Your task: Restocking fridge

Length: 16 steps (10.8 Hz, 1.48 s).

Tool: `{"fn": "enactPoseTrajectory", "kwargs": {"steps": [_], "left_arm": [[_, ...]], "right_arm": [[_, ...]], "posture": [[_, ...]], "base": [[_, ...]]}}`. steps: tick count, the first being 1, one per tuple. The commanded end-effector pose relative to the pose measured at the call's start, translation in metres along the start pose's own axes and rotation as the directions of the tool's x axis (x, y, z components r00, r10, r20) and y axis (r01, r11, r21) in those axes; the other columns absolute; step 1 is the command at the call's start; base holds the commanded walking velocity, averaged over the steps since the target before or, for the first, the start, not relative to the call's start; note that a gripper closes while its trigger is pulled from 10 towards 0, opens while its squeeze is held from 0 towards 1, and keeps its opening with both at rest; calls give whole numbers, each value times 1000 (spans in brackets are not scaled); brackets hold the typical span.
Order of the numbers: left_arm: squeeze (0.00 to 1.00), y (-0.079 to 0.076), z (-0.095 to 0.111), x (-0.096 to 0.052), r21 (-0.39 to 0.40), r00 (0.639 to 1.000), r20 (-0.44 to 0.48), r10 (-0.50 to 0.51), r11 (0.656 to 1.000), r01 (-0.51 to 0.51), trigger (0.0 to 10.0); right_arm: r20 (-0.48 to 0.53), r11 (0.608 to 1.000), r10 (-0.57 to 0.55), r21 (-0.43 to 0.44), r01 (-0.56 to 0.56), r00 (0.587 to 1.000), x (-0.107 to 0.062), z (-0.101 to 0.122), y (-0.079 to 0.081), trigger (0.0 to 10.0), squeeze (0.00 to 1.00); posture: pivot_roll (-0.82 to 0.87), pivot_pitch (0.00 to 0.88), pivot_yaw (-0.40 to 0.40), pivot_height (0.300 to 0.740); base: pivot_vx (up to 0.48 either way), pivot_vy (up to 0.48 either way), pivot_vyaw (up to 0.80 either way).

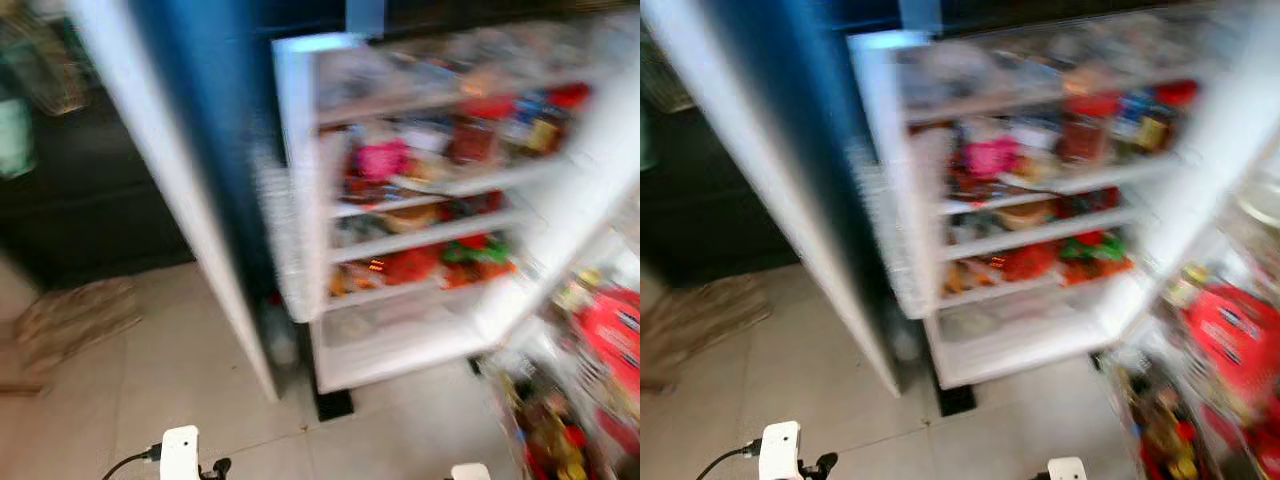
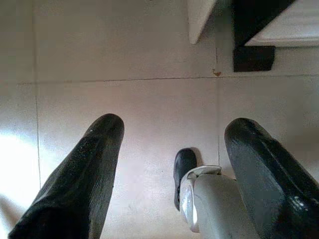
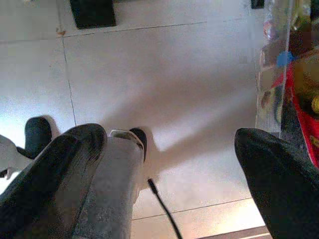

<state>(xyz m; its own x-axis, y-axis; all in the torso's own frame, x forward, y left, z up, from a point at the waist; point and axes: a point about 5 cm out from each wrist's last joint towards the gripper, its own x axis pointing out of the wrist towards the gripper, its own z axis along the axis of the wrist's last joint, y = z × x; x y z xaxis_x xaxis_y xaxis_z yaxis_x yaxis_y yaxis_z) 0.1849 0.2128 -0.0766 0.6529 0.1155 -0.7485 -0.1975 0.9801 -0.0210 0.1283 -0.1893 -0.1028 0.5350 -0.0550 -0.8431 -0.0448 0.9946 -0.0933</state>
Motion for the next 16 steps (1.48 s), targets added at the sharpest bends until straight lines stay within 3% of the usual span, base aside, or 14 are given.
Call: {"fn": "enactPoseTrajectory", "kwargs": {"steps": [1,7,16], "left_arm": [[0,4,-9,-3,3,999,-33,12,1000,-12,10000],[0,4,-9,-2,-3,999,-37,11,1000,-11,10000],[0,6,-12,-3,-11,998,-50,30,999,-31,10000]], "right_arm": [[-39,1000,7,10,-7,999,-3,-11,4,10000,0],[-50,1000,-9,6,9,999,-3,-12,3,10000,0],[-62,1000,3,-10,-3,998,-3,-14,4,10000,0]], "posture": [[-72,61,36,740],[-75,61,37,740],[-80,53,42,740]], "base": [[0,330,0],[0,332,0],[0,64,-745]]}}
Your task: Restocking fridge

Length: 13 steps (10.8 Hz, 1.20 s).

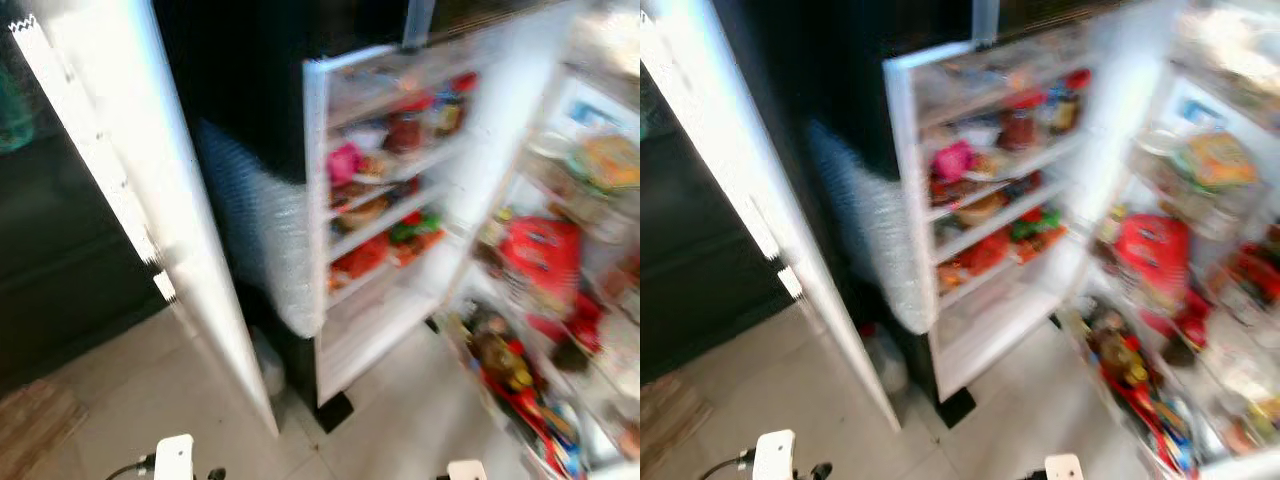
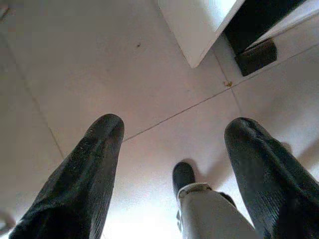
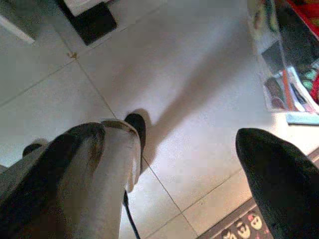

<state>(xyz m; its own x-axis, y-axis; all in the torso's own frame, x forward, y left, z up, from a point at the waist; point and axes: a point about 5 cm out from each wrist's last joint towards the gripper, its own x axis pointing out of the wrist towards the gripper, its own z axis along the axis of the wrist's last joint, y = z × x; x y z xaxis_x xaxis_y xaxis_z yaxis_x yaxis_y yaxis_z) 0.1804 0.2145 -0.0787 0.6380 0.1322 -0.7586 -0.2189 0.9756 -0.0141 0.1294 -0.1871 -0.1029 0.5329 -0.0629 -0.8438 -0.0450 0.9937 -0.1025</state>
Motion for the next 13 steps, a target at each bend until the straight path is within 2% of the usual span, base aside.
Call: {"fn": "enactPoseTrajectory", "kwargs": {"steps": [1,2,6,7,8,10,11,12,13], "left_arm": [[0,4,-8,-2,-11,999,-36,23,1000,-23,10000],[0,4,-8,-2,-14,999,-38,25,1000,-26,10000],[0,4,-7,-1,-4,998,-48,27,1000,-27,10000],[0,4,-7,-1,0,998,-51,31,1000,-31,10000],[0,4,-8,-1,9,998,-56,34,999,-33,10000],[0,5,-8,-1,7,998,-59,35,999,-35,10000],[0,5,-8,-1,7,998,-60,35,999,-34,10000],[0,5,-8,-1,9,998,-59,33,999,-33,10000],[0,5,-8,-1,12,998,-58,32,999,-31,10000]], "right_arm": [[-60,1000,10,-5,-10,998,-3,-15,3,10000,0],[-57,1000,9,-3,-9,998,-3,-14,2,10000,0],[-45,1000,-14,-1,14,999,-3,-13,1,10000,0],[-41,999,-42,33,43,998,-3,-13,0,10000,0],[-48,982,-148,111,152,988,-5,-16,-5,10000,0],[-116,905,-321,254,340,940,-9,-25,-9,10000,0],[-133,884,-355,276,378,926,-10,-27,-9,10000,0],[-121,834,-448,301,463,886,-10,-17,-37,10000,0],[-76,734,-599,347,584,797,-20,5,-110,10000,0]], "posture": [[-80,60,41,740],[-82,64,40,740],[-97,70,41,740],[-98,69,41,740],[-98,69,41,740],[-102,65,40,740],[-102,65,40,740],[-101,61,39,740],[-102,56,40,740]], "base": [[0,0,-750],[0,0,-525],[0,0,0],[0,0,0],[0,0,0],[0,0,0],[0,0,0],[0,0,0],[0,0,0]]}}
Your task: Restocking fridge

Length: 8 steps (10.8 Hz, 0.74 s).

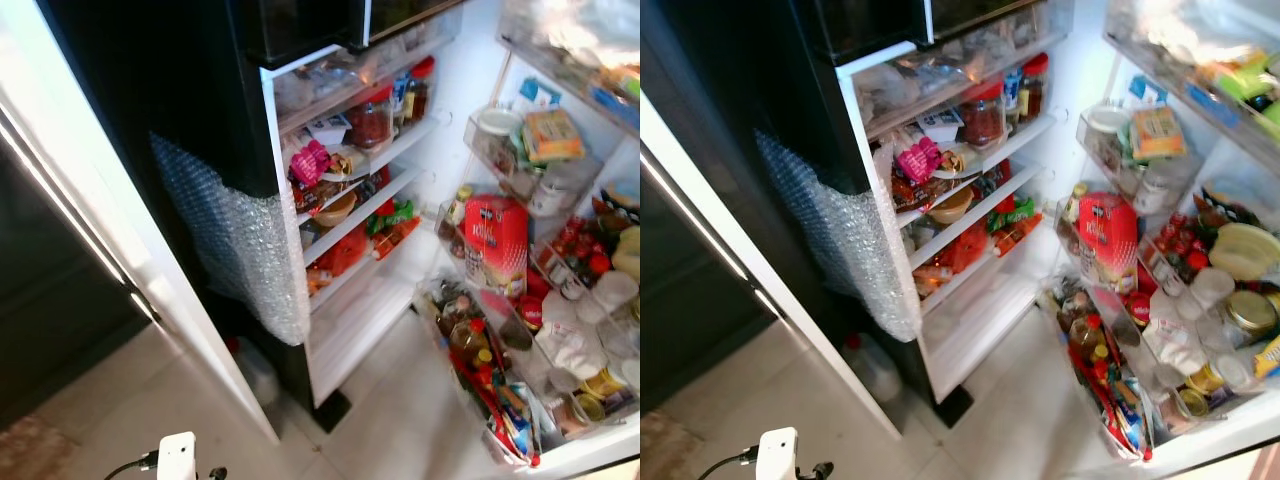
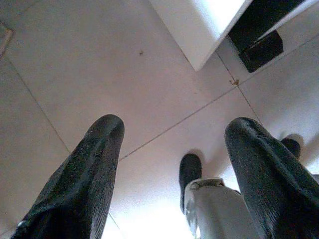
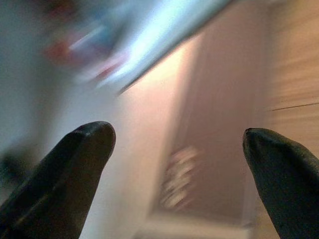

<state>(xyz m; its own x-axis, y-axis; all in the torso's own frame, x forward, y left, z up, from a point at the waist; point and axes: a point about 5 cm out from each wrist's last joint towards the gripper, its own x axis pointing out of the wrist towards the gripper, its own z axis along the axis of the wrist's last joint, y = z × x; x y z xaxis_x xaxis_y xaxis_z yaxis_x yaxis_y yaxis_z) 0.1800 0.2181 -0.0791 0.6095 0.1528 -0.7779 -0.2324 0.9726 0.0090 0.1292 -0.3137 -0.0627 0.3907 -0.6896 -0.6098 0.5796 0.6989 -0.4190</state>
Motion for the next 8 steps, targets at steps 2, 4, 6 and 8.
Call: {"fn": "enactPoseTrajectory", "kwargs": {"steps": [2,4,6,8], "left_arm": [[0,2,-8,-2,14,1000,-28,2,1000,-2,10000],[0,2,-9,-2,19,1000,-30,-4,1000,4,10000],[0,2,-9,-2,25,999,-31,-7,1000,8,10000],[0,2,-9,-2,25,1000,-31,-4,1000,5,10000]], "right_arm": [[1,998,-26,61,26,1000,-1,-1,0,10000,0],[11,985,-146,92,144,989,2,5,-14,10000,0],[-5,959,-247,140,245,969,3,4,-29,10000,0],[-9,927,-343,159,340,939,3,4,-42,10000,0]], "posture": [[-108,43,43,740],[-110,30,43,740],[-110,20,43,740],[-110,20,43,740]], "base": [[0,0,0],[0,0,0],[0,0,0],[0,0,0]]}}
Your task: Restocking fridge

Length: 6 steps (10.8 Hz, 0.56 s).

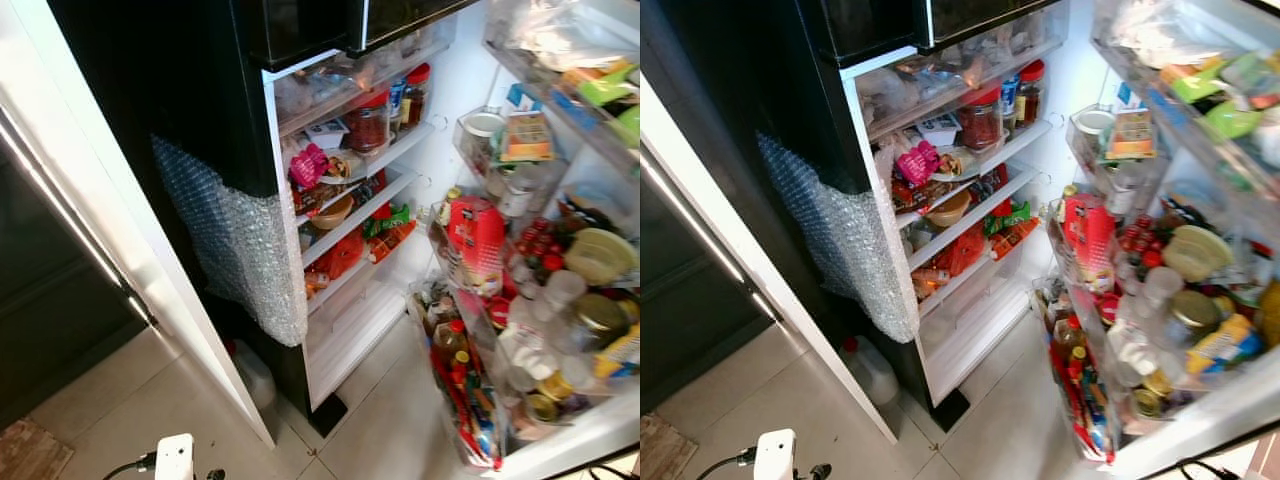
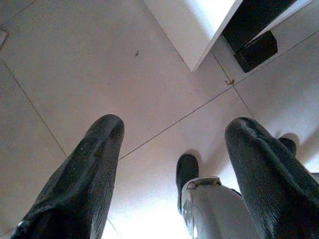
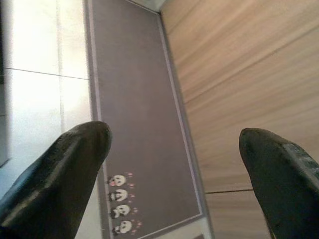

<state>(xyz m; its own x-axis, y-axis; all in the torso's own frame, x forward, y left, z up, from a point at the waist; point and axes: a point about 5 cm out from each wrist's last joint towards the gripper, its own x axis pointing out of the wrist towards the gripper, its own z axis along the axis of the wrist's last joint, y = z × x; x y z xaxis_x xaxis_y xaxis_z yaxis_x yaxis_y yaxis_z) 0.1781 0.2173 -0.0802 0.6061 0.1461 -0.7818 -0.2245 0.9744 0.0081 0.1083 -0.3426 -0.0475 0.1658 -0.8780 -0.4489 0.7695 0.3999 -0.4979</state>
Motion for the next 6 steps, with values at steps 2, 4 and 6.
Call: {"fn": "enactPoseTrajectory", "kwargs": {"steps": [2,4,6], "left_arm": [[0,2,-7,-2,20,1000,-25,3,1000,-2,10000],[0,2,-6,-1,22,1000,-24,0,1000,1,10000],[0,2,-6,-1,27,1000,-23,-6,1000,7,10000]], "right_arm": [[14,998,-11,57,10,1000,5,8,-5,10000,0],[44,992,66,109,-71,997,5,20,5,10000,0],[58,987,125,93,-130,990,2,24,16,10000,0]], "posture": [[-108,25,42,740],[-111,29,43,740],[-106,34,42,740]], "base": [[0,0,0],[0,0,0],[0,0,0]]}}
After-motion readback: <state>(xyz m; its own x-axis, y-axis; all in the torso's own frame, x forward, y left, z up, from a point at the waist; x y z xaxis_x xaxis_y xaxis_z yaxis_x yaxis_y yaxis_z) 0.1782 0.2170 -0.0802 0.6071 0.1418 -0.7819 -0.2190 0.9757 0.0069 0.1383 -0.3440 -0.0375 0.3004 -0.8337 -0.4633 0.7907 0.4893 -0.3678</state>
